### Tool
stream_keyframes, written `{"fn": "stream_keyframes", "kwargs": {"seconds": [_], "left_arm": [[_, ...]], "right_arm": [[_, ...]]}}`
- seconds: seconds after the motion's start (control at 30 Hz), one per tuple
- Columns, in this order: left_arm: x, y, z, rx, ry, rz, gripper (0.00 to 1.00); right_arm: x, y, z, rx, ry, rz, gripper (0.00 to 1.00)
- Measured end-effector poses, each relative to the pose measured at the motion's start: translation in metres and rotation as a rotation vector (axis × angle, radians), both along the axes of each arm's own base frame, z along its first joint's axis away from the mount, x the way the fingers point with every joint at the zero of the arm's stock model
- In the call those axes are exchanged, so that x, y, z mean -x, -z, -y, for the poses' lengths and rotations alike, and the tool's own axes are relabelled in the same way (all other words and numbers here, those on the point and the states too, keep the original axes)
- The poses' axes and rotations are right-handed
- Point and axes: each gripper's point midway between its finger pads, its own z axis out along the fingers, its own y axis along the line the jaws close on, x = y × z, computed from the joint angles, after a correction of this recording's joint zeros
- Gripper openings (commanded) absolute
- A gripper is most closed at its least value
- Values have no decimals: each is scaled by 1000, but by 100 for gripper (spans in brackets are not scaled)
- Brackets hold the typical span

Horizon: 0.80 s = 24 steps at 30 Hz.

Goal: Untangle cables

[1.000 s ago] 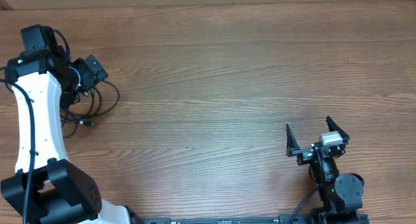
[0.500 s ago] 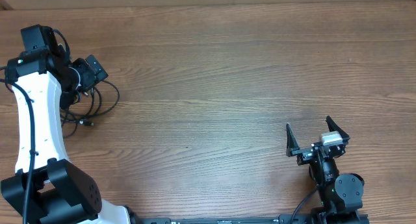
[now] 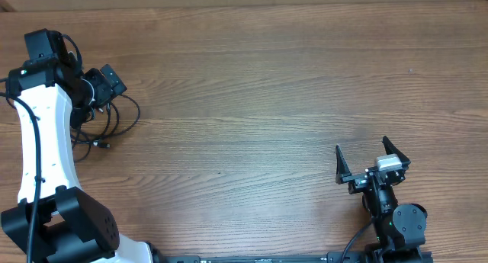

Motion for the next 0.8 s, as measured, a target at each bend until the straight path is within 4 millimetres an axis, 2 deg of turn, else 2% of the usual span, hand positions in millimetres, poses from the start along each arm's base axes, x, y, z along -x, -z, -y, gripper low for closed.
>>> {"fn": "stream_keyframes", "kwargs": {"seconds": [0.1,0.17,0.27,0.4,0.5,0.63,0.8], "left_arm": [[3,-15,1,-13,0,39,100],[7,-37,2,-33,0,97,100],[22,-83,7,-75,0,220,100],[53,-146,18,-136,0,402,99],[72,-176,25,-167,0,494,100],[84,-190,29,-184,0,543,100],[83,-189,28,-182,0,537,100]], "right_arm": [[0,0,0,0,0,0,100],[0,0,0,-1,0,0,100],[0,0,0,0,0,0,100],[0,0,0,0,0,0,100],[0,0,0,0,0,0,100],[0,0,0,0,0,0,100],[0,0,0,0,0,0,100]]}}
